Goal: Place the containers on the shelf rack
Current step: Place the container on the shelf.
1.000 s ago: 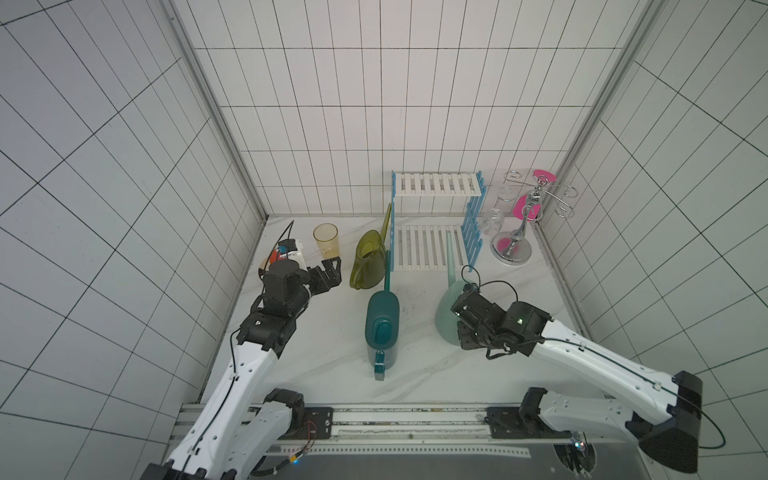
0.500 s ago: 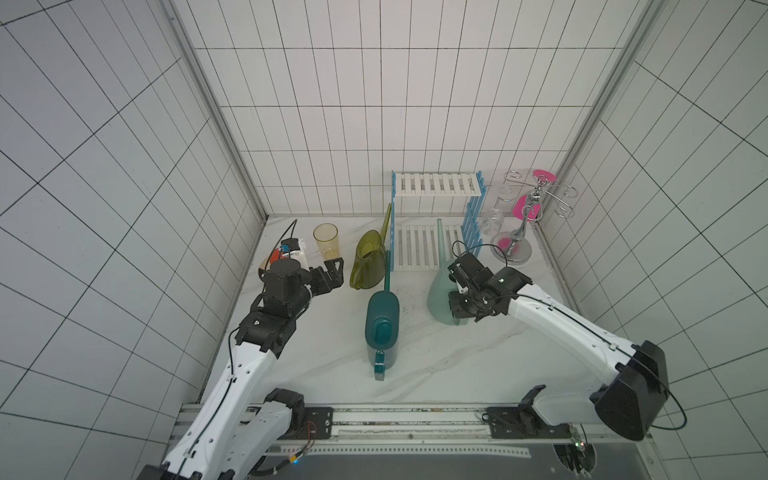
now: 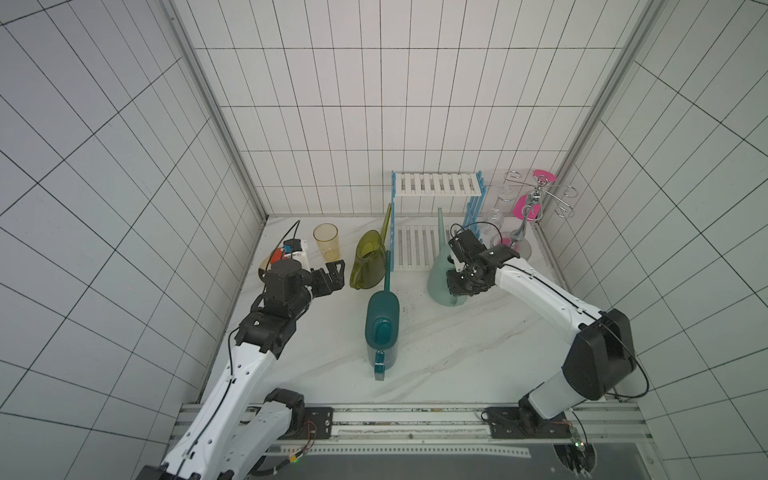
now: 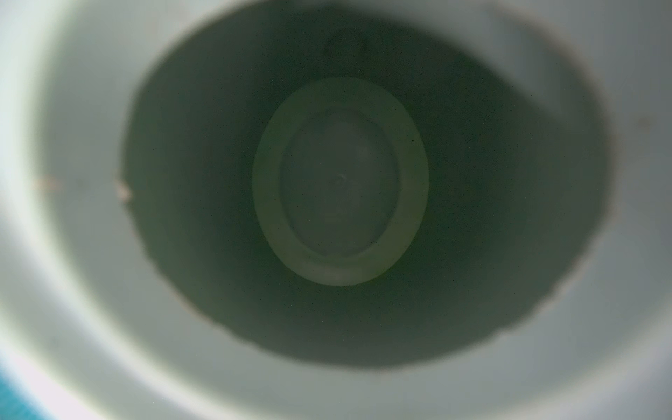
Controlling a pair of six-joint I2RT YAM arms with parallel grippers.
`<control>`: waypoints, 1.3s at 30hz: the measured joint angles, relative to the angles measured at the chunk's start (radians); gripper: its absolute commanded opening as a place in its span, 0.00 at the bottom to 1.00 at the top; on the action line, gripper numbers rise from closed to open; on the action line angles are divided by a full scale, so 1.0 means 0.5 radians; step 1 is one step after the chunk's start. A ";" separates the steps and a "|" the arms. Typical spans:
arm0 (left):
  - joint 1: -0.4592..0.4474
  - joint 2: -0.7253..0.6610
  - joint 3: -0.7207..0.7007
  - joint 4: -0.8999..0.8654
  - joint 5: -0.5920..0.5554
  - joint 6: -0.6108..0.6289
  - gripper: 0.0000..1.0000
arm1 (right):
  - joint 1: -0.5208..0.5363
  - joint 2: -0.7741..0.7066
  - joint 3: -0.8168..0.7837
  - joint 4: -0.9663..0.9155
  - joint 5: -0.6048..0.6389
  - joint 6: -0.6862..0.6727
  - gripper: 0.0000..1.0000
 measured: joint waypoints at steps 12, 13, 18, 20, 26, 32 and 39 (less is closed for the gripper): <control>0.000 0.027 0.000 -0.008 0.002 0.024 0.98 | -0.082 0.199 0.265 -0.001 0.027 -0.081 0.00; 0.000 0.027 0.000 -0.010 0.003 0.024 0.98 | -0.092 0.230 0.298 0.000 0.027 -0.089 0.00; -0.004 0.027 0.000 -0.016 0.014 0.024 0.98 | -0.127 0.383 0.423 -0.001 0.027 -0.126 0.00; -0.005 0.029 0.000 -0.019 0.017 0.030 0.98 | -0.139 0.433 0.460 0.002 0.030 -0.138 0.00; -0.011 0.041 0.000 -0.022 0.023 0.052 0.98 | -0.157 0.541 0.591 0.014 0.076 -0.152 0.00; -0.011 0.046 -0.001 -0.023 0.024 0.072 0.98 | -0.158 0.629 0.703 0.014 0.150 -0.169 0.00; -0.012 0.046 -0.001 -0.025 0.030 0.079 0.98 | -0.170 0.765 0.802 0.116 0.225 -0.206 0.00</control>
